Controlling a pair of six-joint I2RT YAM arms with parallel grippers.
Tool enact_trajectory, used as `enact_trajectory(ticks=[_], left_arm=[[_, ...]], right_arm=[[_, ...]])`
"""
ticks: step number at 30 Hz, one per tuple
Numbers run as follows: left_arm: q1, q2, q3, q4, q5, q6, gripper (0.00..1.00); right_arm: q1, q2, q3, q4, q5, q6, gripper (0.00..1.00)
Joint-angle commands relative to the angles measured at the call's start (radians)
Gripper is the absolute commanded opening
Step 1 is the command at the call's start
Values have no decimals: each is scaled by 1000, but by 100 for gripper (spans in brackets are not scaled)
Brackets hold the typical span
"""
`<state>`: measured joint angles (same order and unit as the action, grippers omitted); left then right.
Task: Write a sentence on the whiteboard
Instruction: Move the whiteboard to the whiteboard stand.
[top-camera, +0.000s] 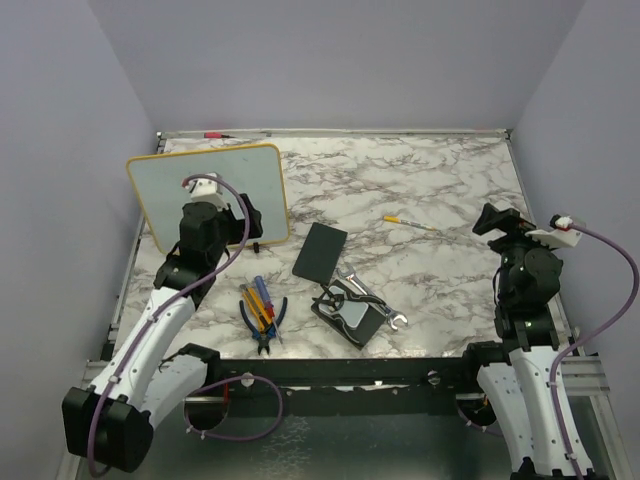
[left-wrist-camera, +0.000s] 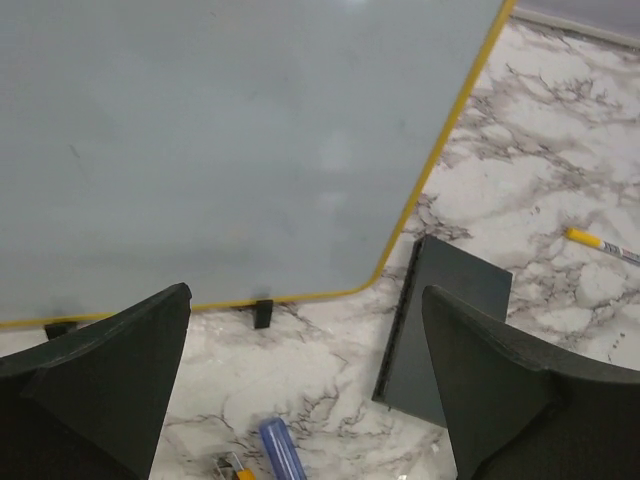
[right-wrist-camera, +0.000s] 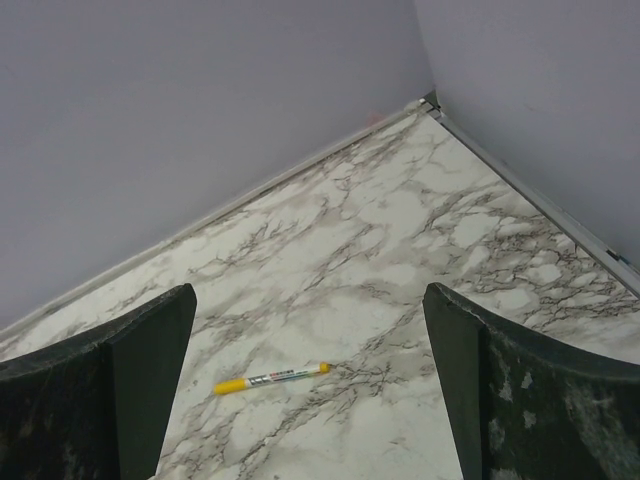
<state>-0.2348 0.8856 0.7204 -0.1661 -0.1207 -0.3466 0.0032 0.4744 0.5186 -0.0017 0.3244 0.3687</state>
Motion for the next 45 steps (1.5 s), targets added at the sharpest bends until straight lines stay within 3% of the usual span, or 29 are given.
enact_trajectory(ticks=[1,4,10,16,24,28,45], left_arm=[[-145,34,-51,20,-132,-89,98],[-210,80,-121,103,-182,-118,96],[-216,213,-189,205,-248,-95,91],[-160,302,-234,297,-214,-119,75],[-129,413,-221,365,-168,-128,65],[-129,467,-203,375,-166,-127,53],[-129,542,-186,412,-213,-114,35]], right_arm=[[-3,-21,-18,-16,-8,18,100],[-3,-28,-9,-34,-7,15,100],[-3,-79,-14,-60,-1,20,100],[-3,-101,-16,-70,-3,27,100],[-4,-111,-26,-69,-11,35,100],[-3,-111,-25,-70,-9,37,100],[-3,-107,-29,-69,-8,38,100]])
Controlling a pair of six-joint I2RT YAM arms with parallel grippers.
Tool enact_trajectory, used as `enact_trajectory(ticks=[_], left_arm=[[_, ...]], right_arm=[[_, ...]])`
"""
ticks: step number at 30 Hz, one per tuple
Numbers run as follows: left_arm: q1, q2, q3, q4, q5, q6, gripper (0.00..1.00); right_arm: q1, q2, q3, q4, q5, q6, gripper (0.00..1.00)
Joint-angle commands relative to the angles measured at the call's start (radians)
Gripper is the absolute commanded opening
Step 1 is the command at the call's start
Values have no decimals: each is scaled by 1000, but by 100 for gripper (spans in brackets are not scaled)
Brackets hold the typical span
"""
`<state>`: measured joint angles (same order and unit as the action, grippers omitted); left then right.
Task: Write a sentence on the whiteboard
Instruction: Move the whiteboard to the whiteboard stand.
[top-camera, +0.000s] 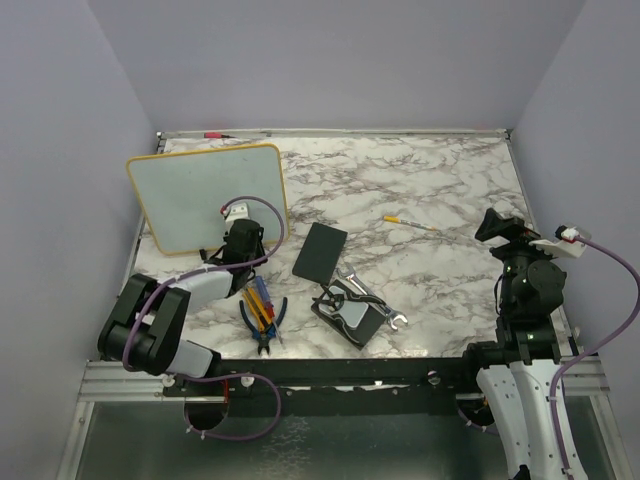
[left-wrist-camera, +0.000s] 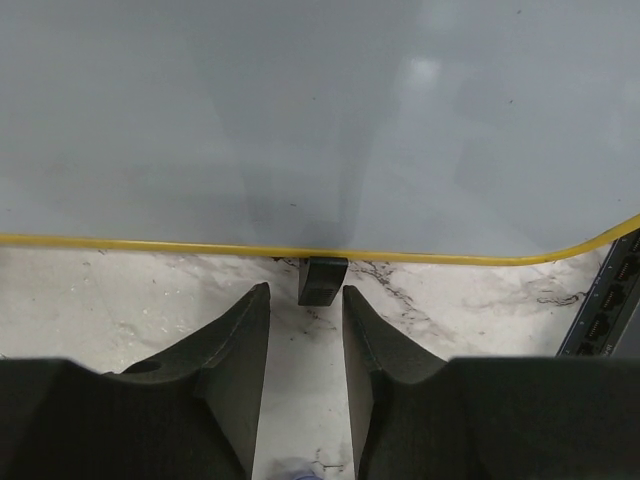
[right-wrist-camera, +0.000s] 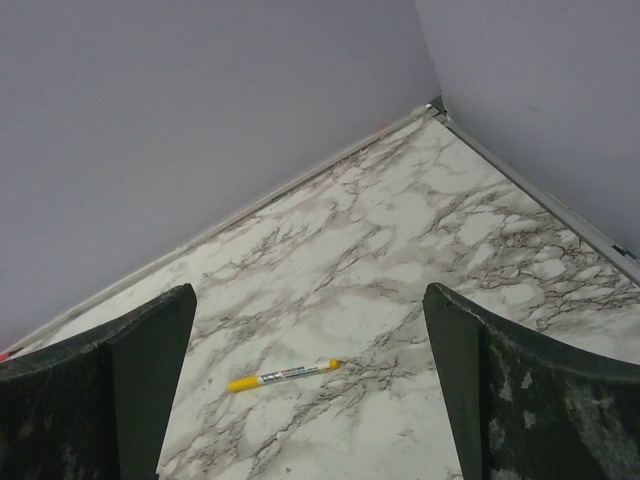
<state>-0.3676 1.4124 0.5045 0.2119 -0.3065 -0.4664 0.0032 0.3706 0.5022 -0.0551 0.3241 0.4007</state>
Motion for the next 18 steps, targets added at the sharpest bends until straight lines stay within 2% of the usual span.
enact_trajectory(ticks=[1,12,15,18], left_arm=[[4,19,32,35,-29,9,35],[2,82,65,47,-45,28,32],[0,90,68,51,-47,29,27],[-8,99,69,50,-53,30,26]], right_arm=[[-3,-3,-13,-15,-7,6,100],[-3,1,-12,-15,-7,8,100],[-3,1,-13,-15,-6,7,100],[-3,3,-16,-13,-7,10,100]])
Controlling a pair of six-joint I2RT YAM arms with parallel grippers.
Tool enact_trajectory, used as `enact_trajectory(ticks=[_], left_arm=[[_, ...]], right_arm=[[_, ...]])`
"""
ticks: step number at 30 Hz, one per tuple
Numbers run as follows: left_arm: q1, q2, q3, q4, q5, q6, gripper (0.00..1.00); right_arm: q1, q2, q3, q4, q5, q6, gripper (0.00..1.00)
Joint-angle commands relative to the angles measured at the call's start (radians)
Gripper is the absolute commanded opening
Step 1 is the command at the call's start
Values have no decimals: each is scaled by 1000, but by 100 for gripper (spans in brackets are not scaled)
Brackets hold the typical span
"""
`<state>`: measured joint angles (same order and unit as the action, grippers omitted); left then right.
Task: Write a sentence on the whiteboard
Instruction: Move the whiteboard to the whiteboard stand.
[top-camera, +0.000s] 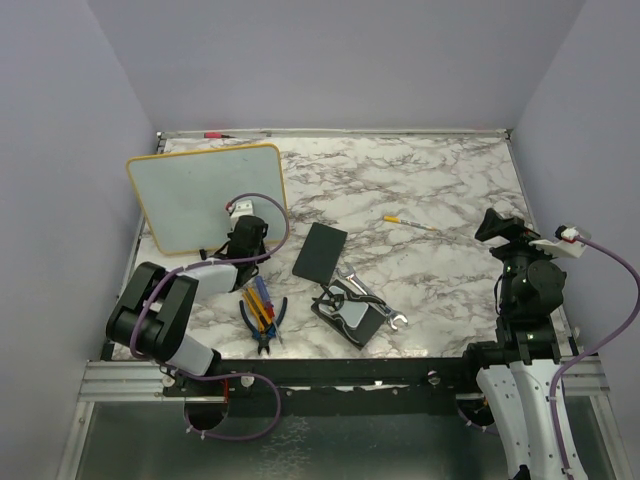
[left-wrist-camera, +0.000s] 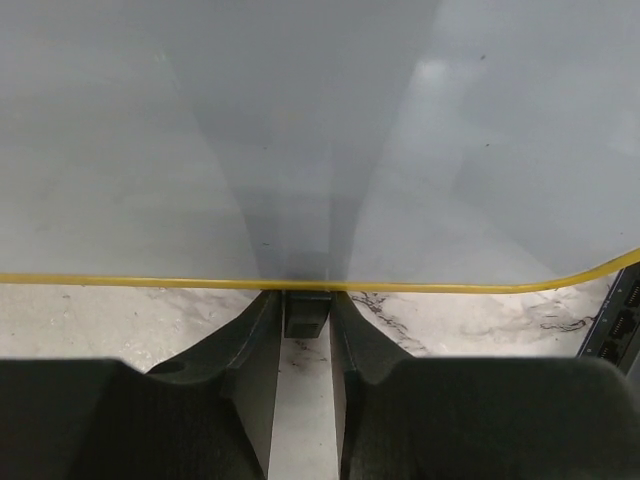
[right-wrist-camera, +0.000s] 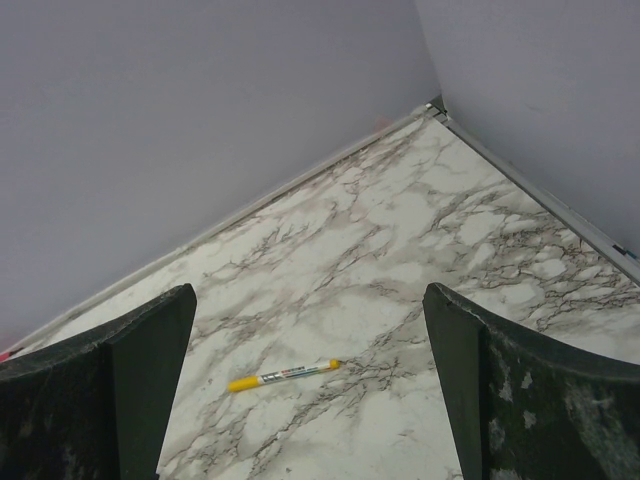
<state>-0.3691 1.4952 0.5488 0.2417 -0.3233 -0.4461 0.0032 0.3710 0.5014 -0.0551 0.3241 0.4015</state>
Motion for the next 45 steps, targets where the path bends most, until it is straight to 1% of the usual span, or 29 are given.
enact_trajectory(ticks=[1,3,5,8,13,23,34,45], left_arm=[[-9,20,25,20,-38,9,24],[-12,26,26,21,-41,10,18],[-16,35,29,21,-47,10,15],[-24,48,37,20,-55,16,8],[-46,63,53,17,-76,20,0],[-105,126,102,16,-111,-30,0],[-226,233,193,16,-172,-95,0],[-319,319,270,17,-215,-146,0]], right_arm=[[-3,2,-15,-12,-8,11,100],[-3,4,-16,-11,-8,11,100],[-3,5,-16,-11,-8,10,100],[-3,5,-17,-9,-9,11,100],[-3,6,-18,-9,-8,12,100],[-3,1,-20,-9,-10,13,100],[-3,-9,-24,-9,-14,19,100],[-3,-18,-29,-10,-20,25,100]])
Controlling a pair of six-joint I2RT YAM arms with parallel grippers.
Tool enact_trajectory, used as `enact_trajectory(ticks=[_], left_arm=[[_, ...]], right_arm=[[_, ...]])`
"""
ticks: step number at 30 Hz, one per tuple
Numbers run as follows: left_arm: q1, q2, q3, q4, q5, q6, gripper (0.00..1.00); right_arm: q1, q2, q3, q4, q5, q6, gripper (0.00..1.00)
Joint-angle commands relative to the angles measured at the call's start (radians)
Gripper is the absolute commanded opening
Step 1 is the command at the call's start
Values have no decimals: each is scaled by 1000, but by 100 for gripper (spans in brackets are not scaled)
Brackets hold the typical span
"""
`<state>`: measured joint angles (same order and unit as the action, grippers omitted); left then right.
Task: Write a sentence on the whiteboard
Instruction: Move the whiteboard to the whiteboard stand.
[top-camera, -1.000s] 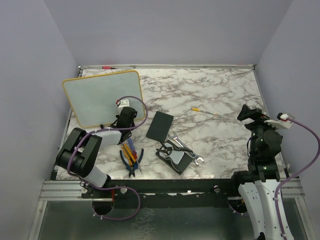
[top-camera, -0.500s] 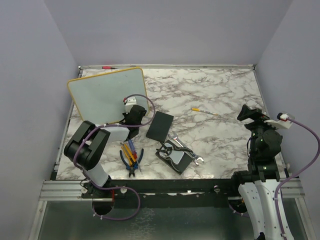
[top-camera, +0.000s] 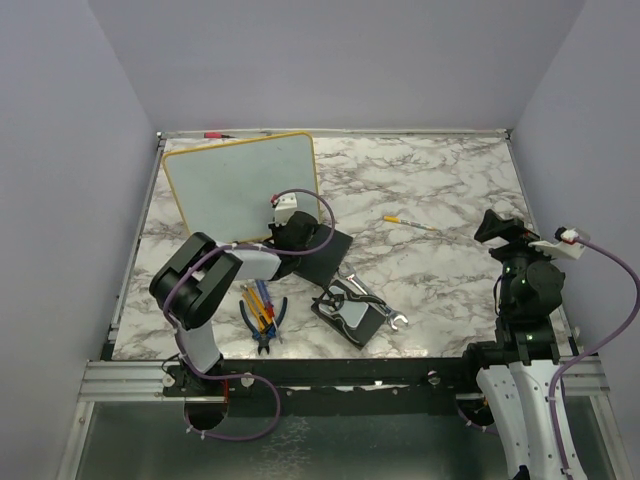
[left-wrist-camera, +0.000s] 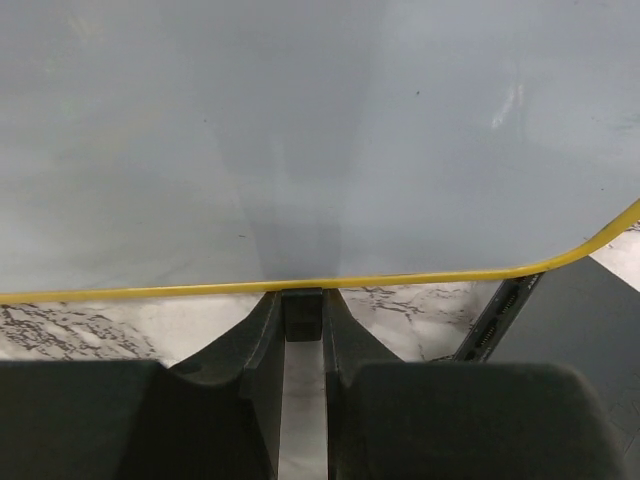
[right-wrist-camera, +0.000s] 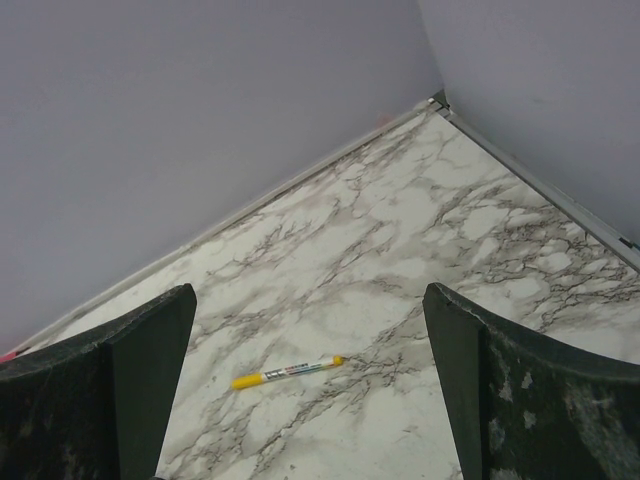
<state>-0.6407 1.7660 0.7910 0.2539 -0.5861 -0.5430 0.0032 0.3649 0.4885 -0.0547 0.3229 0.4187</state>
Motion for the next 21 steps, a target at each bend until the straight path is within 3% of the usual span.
enact_trajectory(ticks=[1,21], left_arm=[[-54,57,35,4,48,-52,0],[-169,171,165,2,50,-104,0]], right_arm=[[-3,-12,-17,-10,-20,8,100],[-3,-12,-24,-10,-25,17,100]])
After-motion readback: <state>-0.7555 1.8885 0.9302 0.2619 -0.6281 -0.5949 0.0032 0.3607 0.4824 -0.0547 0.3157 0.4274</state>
